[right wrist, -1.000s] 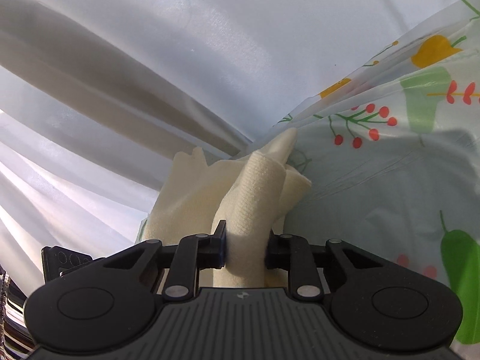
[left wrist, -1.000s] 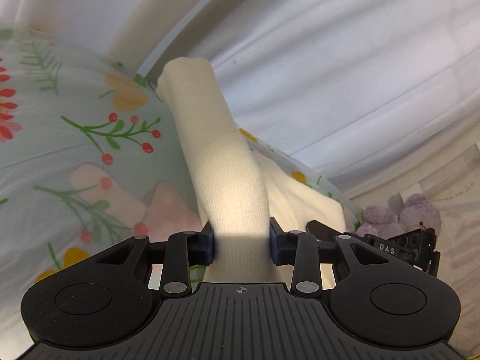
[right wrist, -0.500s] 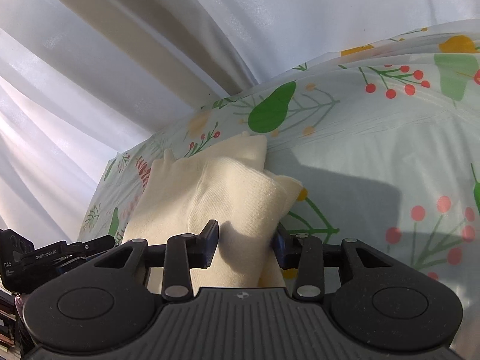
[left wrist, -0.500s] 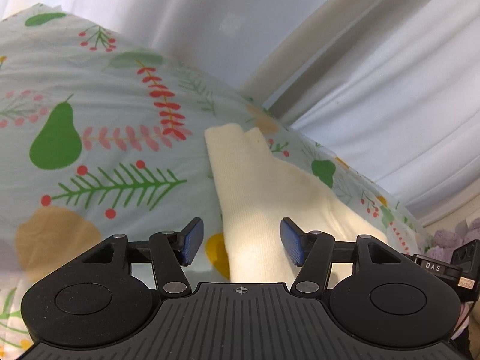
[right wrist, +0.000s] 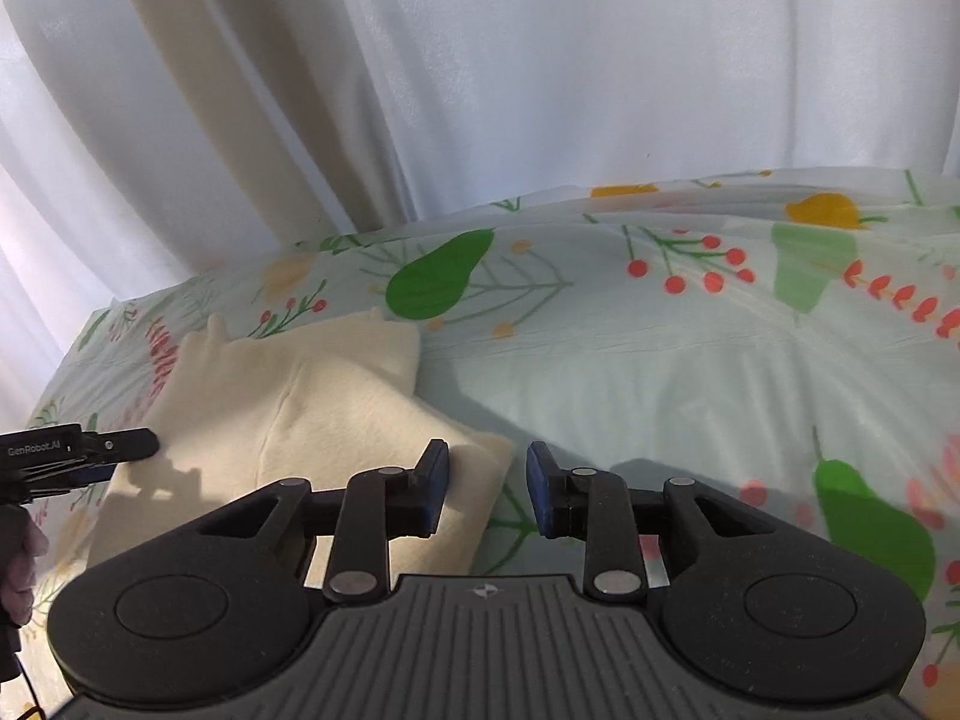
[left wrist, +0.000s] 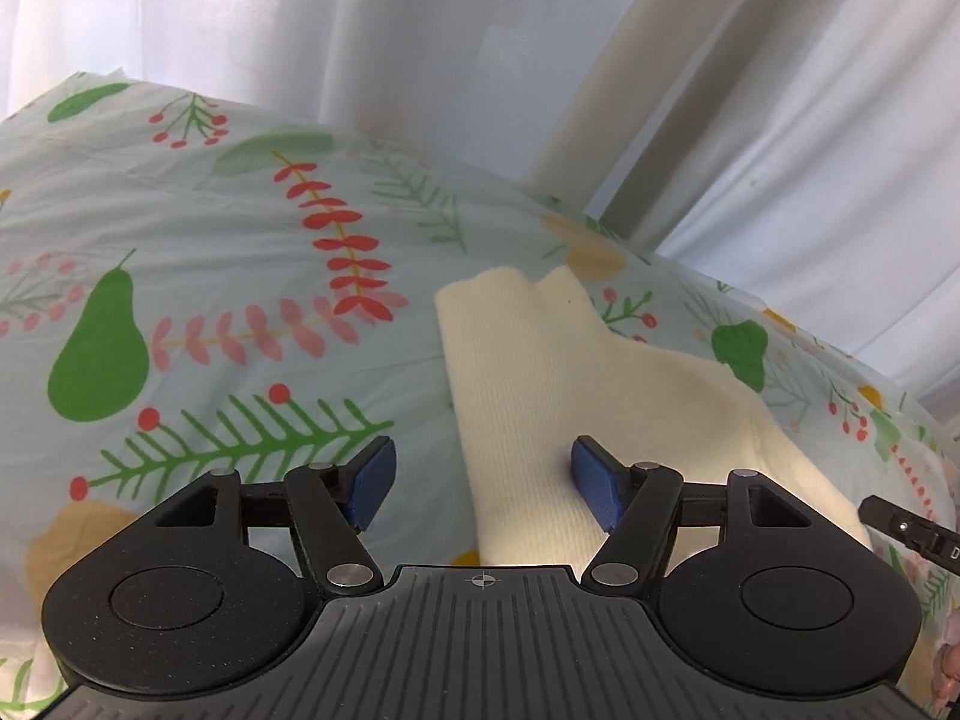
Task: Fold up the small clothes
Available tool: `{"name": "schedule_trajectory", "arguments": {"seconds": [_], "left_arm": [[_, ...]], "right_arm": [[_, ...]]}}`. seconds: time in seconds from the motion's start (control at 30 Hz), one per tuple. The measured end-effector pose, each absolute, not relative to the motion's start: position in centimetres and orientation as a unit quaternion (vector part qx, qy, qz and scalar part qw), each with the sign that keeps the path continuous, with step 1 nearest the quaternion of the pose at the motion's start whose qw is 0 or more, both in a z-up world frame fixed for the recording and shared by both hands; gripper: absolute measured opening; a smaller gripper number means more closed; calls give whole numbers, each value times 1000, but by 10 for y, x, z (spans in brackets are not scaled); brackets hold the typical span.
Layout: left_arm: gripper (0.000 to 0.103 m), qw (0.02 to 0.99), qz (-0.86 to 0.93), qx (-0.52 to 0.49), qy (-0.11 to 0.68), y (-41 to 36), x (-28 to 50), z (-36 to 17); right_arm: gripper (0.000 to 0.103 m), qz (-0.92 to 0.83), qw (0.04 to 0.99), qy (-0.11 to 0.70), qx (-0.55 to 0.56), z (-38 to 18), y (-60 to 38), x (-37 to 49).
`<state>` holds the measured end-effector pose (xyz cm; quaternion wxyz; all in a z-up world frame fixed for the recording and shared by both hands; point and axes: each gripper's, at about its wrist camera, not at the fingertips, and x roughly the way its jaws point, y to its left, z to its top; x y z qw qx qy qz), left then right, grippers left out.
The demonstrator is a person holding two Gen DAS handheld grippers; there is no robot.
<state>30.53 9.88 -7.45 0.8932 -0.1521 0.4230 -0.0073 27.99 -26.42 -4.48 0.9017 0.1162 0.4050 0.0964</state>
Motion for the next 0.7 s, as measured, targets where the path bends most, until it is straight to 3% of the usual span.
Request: {"name": "schedule_trajectory", "arguments": {"seconds": [0.1, 0.3, 0.4, 0.5, 0.57, 0.7], "left_arm": [[70, 907, -9, -129, 401, 87, 313, -66], [71, 905, 12, -97, 415, 58, 342, -90], [79, 908, 24, -103, 406, 60, 345, -100], [84, 916, 25, -94, 388, 60, 344, -104], [87, 920, 26, -83, 381, 57, 343, -106], [88, 915, 32, -87, 393, 58, 341, -103]], "right_arm": [[28, 123, 920, 361, 86, -25, -245, 281], [26, 226, 905, 360, -28, -32, -158, 307], [24, 205, 904, 366, -85, -57, -134, 323], [26, 175, 922, 340, -70, -65, -140, 328], [39, 152, 928, 337, -49, -69, -149, 330], [50, 126, 930, 345, -6, -71, -164, 333]]}}
